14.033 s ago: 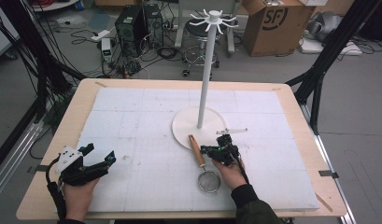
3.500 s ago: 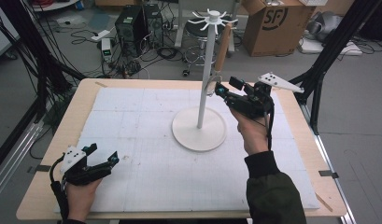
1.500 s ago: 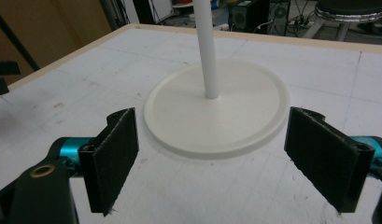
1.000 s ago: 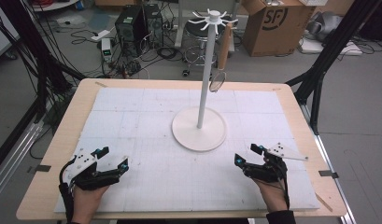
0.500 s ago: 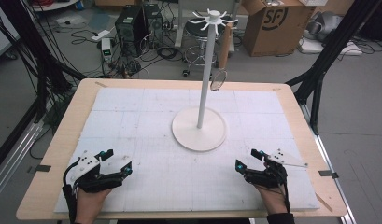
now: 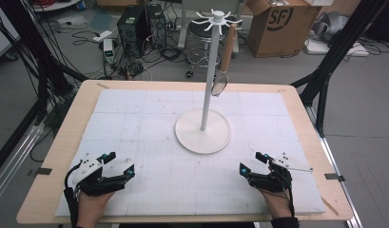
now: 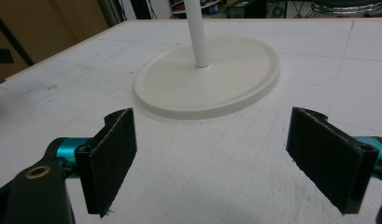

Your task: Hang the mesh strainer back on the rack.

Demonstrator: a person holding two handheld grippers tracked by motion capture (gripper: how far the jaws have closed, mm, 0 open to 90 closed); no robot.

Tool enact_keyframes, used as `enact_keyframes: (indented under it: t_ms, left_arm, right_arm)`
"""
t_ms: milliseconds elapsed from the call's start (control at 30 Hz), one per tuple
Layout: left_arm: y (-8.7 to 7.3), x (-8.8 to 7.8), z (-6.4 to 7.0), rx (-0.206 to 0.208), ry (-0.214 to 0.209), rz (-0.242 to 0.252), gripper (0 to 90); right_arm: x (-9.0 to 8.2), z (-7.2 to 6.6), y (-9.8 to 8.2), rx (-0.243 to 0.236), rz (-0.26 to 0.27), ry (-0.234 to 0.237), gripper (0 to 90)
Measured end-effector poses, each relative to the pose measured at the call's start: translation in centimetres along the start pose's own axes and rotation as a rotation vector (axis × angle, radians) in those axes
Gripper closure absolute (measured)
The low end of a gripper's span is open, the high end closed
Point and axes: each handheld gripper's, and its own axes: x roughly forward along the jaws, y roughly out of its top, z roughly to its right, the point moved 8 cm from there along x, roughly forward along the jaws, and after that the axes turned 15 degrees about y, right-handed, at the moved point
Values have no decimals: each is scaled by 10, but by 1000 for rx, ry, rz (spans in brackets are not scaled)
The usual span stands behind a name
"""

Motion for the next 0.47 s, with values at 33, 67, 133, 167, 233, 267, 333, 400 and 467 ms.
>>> enact_keyframes:
  t_ms: [33, 67, 133, 167, 233, 267, 333, 400, 467]
  left_arm:
    - [0, 0, 0, 2, 0, -1, 136]
    - [0, 0, 0, 2, 0, -1, 136]
    - [0, 0, 0, -4, 3, 1, 136]
    - [0, 0, -1, -3, 3, 0, 136]
    - [0, 1, -1, -4, 3, 0, 136]
    - [0, 1, -1, -4, 3, -1, 137]
    - [-1, 1, 0, 0, 0, -6, 137]
    - [-1, 2, 0, 0, 1, -8, 137]
    - [-2, 2, 0, -1, 0, -15, 136]
  right_arm:
    - [0, 0, 0, 1, 0, -1, 156]
    - [0, 0, 0, -1, 1, 1, 155]
    - [0, 0, 0, -2, 2, 1, 155]
    - [0, 0, 0, 3, 1, 0, 155]
    - [0, 0, 0, 3, 1, -1, 155]
    - [0, 1, 0, -1, 3, -2, 155]
    - [0, 1, 0, 2, 3, -3, 154]
    - [1, 0, 0, 7, 1, 0, 153]
    - [1, 0, 0, 4, 1, 0, 153]
